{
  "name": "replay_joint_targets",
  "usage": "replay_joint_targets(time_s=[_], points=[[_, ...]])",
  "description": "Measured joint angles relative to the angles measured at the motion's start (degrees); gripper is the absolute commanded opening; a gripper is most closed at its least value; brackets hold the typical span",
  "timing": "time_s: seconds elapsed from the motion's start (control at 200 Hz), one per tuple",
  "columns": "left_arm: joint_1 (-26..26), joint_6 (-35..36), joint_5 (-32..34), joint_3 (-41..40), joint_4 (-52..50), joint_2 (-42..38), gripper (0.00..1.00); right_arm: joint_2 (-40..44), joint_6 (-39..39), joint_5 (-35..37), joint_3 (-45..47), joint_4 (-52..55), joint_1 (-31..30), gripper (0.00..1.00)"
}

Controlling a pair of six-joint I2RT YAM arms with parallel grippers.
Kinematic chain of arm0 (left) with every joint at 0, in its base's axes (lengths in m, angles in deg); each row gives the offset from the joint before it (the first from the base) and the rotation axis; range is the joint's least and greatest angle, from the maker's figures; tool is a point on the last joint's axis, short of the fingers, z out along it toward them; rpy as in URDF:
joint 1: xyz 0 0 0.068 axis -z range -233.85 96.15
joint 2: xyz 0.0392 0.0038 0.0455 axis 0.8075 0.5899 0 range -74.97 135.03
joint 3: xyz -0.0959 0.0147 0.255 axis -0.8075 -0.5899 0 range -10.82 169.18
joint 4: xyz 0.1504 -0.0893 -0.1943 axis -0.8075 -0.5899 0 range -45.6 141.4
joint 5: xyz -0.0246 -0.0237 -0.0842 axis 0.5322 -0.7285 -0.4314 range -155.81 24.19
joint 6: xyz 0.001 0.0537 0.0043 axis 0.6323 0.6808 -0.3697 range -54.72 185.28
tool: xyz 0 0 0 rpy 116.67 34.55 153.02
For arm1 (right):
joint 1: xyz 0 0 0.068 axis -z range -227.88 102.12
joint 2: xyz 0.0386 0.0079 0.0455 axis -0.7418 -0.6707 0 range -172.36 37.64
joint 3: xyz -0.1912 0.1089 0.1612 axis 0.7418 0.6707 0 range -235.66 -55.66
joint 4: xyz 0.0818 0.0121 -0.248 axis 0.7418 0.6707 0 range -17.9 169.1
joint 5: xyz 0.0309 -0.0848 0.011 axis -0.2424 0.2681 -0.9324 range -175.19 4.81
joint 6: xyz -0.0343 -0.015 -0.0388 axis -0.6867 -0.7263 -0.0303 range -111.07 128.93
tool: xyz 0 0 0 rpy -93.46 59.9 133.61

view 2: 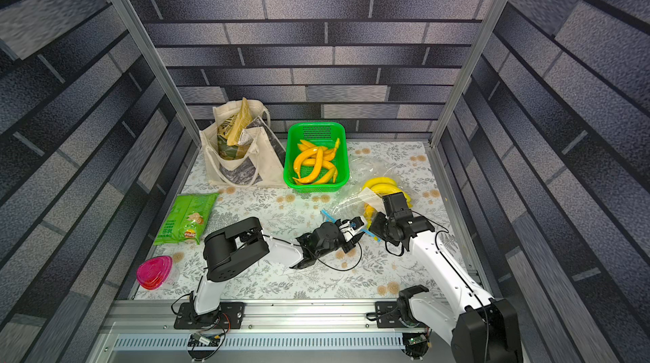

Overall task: Open the zip-top bag and take out the banana
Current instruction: Unzip the zipper on the zipper food storage bag.

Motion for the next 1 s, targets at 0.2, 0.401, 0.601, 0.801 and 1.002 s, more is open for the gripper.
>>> replay_joint_targets(time_s=[0.2, 0.401, 0.601, 0.801, 1.002], points=[[0.0, 0.8, -1.3, 0.1, -2.6, 0.0, 0.15, 1.0, 0.3, 2.5, 0.0, 0.2, 0.0, 0.42], [-0.2, 0.7, -1.2, 0.1, -2.6, 0.0, 0.1, 9.6, 3.1, 4.7, 2.9, 0.0, 0.0, 0.45], [-0.4, 0.3, -1.2, 0.0, -2.4, 0.0, 0.09, 16.0, 10.9, 0.4, 12.6, -3.5, 0.0, 0.48], [-0.3, -0.2, -1.2, -0.1, -2.2, 0.0, 0.1, 21.2, 18.2, -3.1, 16.5, -8.0, 0.0, 0.53], [0.8, -1.2, -0.9, -1.1, -0.8, 0.0, 0.1, 24.9, 27.0, -5.4, 21.6, -15.5, 0.0, 0.51]])
